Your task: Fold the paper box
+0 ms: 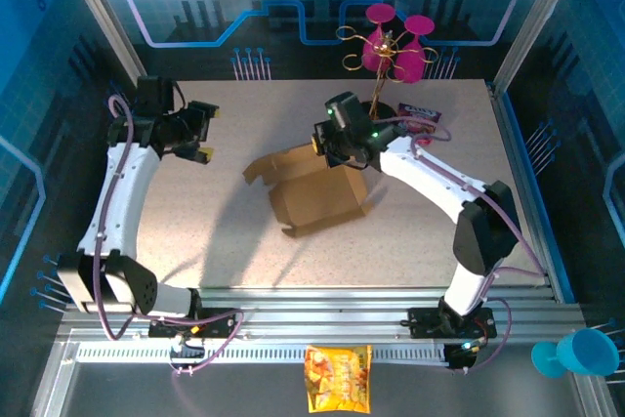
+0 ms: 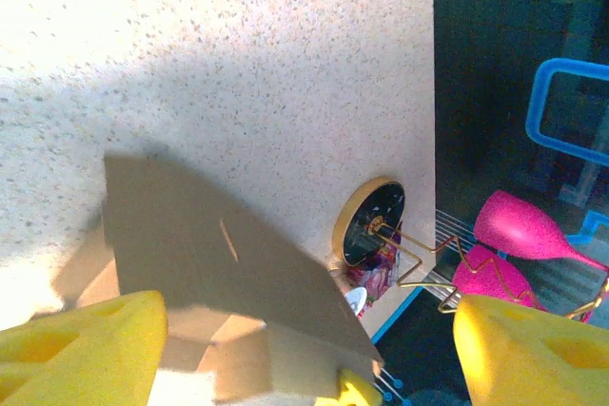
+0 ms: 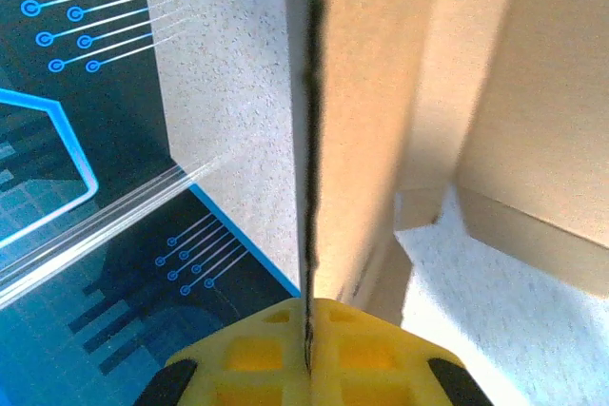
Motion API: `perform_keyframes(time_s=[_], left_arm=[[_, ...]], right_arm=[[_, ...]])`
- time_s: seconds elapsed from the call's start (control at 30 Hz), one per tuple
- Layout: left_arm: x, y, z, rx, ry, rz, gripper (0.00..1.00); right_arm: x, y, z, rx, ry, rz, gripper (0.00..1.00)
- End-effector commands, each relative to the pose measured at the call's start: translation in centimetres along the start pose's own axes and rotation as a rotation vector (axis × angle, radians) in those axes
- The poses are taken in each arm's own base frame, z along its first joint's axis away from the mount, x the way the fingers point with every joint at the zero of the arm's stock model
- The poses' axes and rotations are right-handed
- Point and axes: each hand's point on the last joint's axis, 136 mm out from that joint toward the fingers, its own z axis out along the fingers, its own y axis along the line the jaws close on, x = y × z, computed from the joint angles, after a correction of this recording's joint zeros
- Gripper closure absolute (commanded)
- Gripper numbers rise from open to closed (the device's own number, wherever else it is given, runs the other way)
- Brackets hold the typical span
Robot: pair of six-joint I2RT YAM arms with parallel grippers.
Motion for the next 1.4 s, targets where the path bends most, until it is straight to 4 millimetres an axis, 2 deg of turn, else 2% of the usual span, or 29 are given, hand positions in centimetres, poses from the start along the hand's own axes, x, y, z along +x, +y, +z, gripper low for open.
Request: perform_keyframes(time_s=[0.0,0.03,0.1,0.3,0.4,0.57,0.63,0.83,0.97,1.03,1.13,1.27,1.37], left_arm=[[0.4,3.5,0.0,-0.14,0.022,0.079,0.24],[0.6,4.1,0.2,-0.151,0.03,0.085,0.26],[0.7,4.8,0.7,-0.159,0.044,0.108,0.32],[1.2,5.9,1.9,-0.129,0.082,0.307,0.54],[2.4,7.0,2.7,-0.05,0.12,0.422,0.69],[5.2,10.4,6.1,0.074,0.208,0.446,0.75],[6.0,11.6,7.7,0.072,0.211,0.473,0.74],[8.3,12.2,11.8,0.135,0.233,0.487,0.65],[7.9,11.5,11.7,0.199,0.17,0.485,0.53],[8.0,10.8,11.6,0.231,0.163,0.523,0.52],[8.6,10.7,12.6,0.222,0.204,0.574,0.49],[10.2,10.6,13.4,0.229,0.225,0.646,0.43],[11.1,10.7,13.3,0.222,0.202,0.71,0.34]], right_arm=[[-0.4,-2.2,-2.9,0.213,-0.033,0.098,1.0],[-0.4,-2.2,-3.2,0.263,-0.034,0.104,1.0],[-0.8,-1.8,-2.2,0.298,-0.039,0.101,1.0],[-3.7,-0.2,5.1,0.235,-0.073,0.146,1.0],[-4.3,0.7,5.8,0.234,-0.092,0.144,1.0],[-4.3,0.8,5.7,0.288,-0.103,0.136,1.0],[-4.5,0.5,6.0,0.299,-0.107,0.145,1.0],[-5.0,0.6,6.2,0.296,-0.112,0.144,1.0],[-4.9,1.8,3.7,0.261,-0.127,0.132,1.0],[-4.8,2.0,2.3,0.256,-0.134,0.137,1.0],[-4.4,2.0,0.7,0.261,-0.129,0.161,1.0],[-4.2,2.2,-0.3,0.267,-0.138,0.169,1.0],[-4.1,2.1,-0.8,0.277,-0.141,0.179,1.0]])
